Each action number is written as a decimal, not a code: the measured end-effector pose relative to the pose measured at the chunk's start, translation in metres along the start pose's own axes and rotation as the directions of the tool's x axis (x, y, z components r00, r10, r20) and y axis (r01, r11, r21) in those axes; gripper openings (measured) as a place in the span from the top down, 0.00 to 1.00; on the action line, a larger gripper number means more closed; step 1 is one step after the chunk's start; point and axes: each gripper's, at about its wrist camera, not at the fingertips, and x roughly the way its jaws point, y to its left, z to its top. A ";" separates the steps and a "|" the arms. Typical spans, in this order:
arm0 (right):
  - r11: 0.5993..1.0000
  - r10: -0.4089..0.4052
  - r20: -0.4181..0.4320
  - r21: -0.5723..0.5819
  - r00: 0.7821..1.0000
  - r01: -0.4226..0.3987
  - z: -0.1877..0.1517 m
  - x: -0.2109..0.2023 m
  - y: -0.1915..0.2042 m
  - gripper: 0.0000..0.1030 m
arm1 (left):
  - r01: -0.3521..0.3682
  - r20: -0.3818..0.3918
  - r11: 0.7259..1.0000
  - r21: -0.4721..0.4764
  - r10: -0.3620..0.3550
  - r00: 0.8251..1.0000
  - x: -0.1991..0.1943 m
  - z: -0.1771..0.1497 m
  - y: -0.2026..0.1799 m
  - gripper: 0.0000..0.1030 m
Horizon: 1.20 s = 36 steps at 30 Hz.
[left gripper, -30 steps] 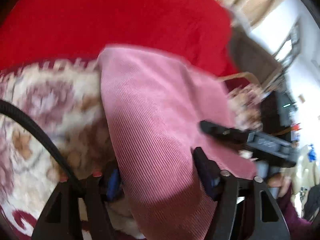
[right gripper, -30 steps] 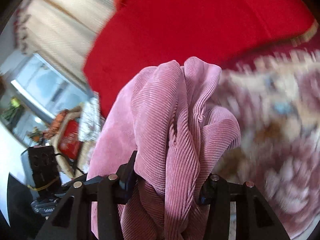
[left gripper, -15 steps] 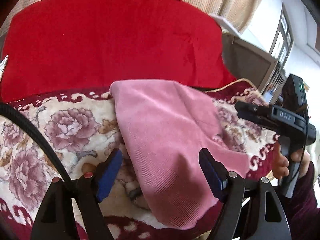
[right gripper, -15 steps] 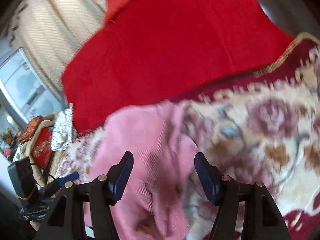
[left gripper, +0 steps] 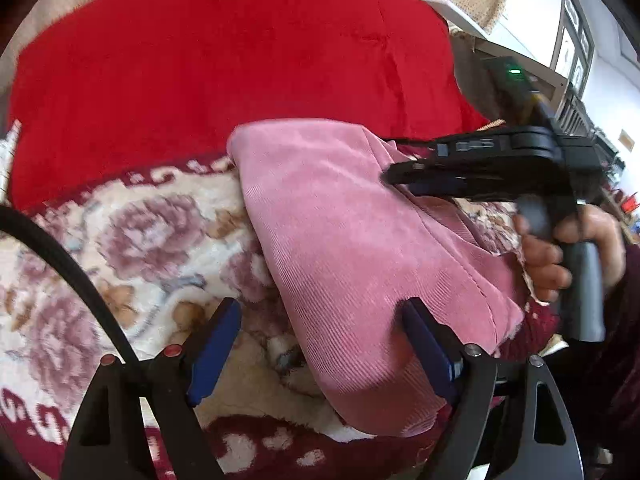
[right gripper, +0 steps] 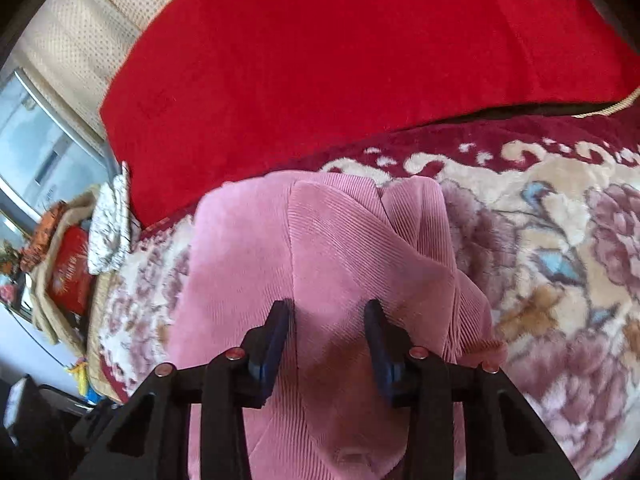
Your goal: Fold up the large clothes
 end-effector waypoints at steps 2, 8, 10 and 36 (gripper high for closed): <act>0.999 -0.027 0.037 -0.025 0.999 0.028 -0.007 -0.024 0.006 0.50 | -0.044 0.033 0.999 0.011 0.043 0.999 -0.010 -0.002 -0.007 0.18; 0.978 -0.114 0.179 -0.153 0.977 0.142 -0.042 -0.107 0.043 0.39 | -0.206 0.153 0.978 -0.023 0.207 0.966 -0.070 -0.006 -0.030 0.15; 0.969 -0.127 0.236 -0.176 0.964 0.171 -0.055 -0.138 0.054 0.32 | -0.284 0.189 0.959 -0.026 0.284 0.940 -0.093 -0.004 -0.040 0.13; 0.893 -0.219 0.461 -0.261 0.860 0.367 -0.178 -0.288 0.149 0.32 | -0.491 0.404 0.848 -0.200 0.528 0.747 -0.281 -0.005 -0.094 0.04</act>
